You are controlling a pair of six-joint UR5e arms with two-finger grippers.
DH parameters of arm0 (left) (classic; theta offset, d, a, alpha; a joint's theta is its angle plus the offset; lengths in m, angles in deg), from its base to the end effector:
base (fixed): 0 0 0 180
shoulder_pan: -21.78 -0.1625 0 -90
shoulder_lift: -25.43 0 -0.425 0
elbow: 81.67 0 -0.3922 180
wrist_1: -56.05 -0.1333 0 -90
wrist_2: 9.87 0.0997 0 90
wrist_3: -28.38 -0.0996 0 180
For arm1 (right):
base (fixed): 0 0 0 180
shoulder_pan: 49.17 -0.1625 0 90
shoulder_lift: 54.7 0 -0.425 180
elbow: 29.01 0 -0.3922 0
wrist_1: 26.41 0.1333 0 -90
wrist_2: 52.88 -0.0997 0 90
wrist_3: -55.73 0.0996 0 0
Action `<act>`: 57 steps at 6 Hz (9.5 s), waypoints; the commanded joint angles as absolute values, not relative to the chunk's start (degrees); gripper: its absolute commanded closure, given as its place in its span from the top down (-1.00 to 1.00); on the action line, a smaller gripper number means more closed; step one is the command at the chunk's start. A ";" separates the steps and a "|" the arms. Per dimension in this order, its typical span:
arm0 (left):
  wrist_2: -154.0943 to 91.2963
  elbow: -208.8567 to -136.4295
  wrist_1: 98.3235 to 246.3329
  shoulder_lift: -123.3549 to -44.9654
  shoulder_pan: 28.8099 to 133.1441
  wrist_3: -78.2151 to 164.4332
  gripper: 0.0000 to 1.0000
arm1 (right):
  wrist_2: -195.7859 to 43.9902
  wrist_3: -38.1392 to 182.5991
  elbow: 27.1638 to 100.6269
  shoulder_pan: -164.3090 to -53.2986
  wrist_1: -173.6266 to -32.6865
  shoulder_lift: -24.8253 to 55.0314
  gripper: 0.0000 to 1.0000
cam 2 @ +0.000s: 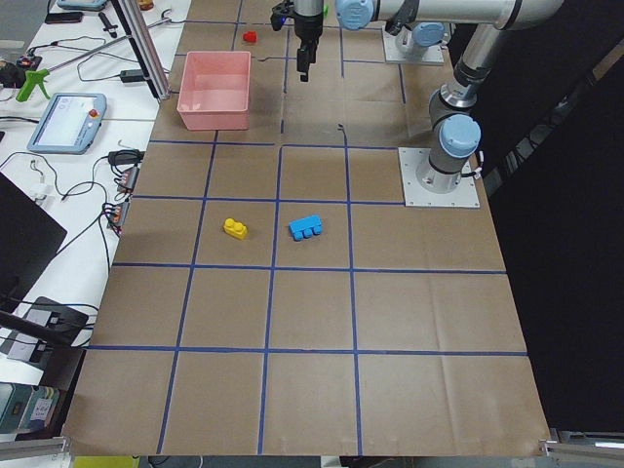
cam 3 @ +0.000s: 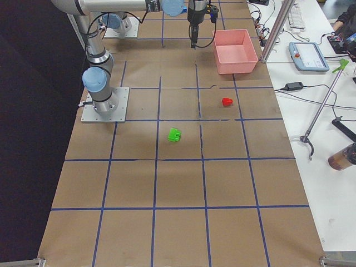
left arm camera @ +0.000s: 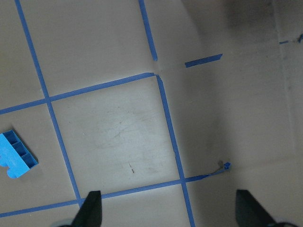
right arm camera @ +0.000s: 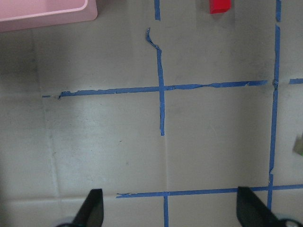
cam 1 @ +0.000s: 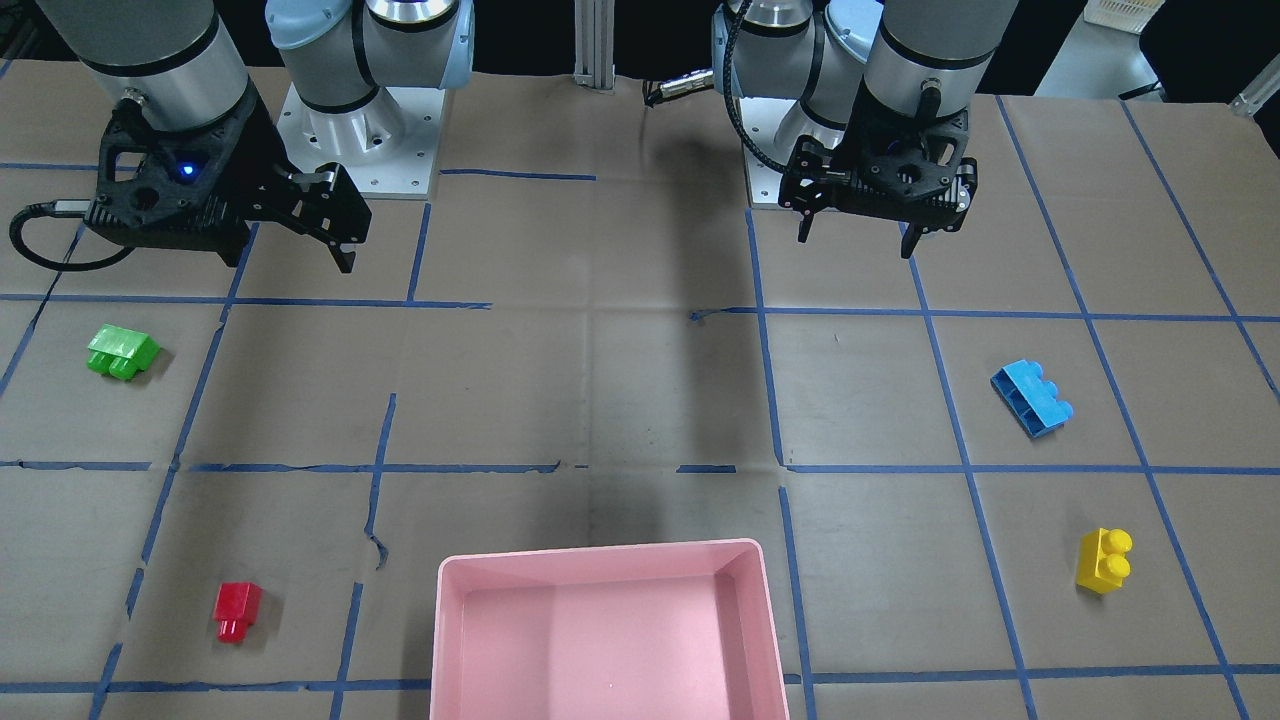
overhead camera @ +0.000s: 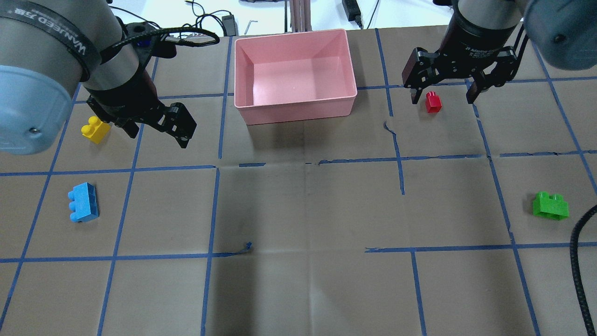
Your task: Put all blocks into box
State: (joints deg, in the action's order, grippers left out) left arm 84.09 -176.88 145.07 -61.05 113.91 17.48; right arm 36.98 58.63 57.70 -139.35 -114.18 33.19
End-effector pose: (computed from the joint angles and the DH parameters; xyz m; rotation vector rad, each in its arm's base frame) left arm -0.1436 -0.4594 0.4745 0.3494 3.0536 0.0271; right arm 0.1351 -0.5052 0.4939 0.0745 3.1386 0.0289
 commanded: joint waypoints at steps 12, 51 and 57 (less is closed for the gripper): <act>83.39 -184.03 135.15 -65.41 71.93 0.34 0.94 | 41.77 38.78 63.44 -104.25 -119.01 28.99 1.00; 68.78 -142.83 123.98 -107.03 119.18 81.89 0.97 | 40.38 43.86 39.81 -134.16 -113.42 10.16 -0.16; 84.34 -167.09 124.61 -89.00 93.98 -1.09 0.97 | 37.94 59.38 17.31 -151.63 -118.30 -10.82 -0.16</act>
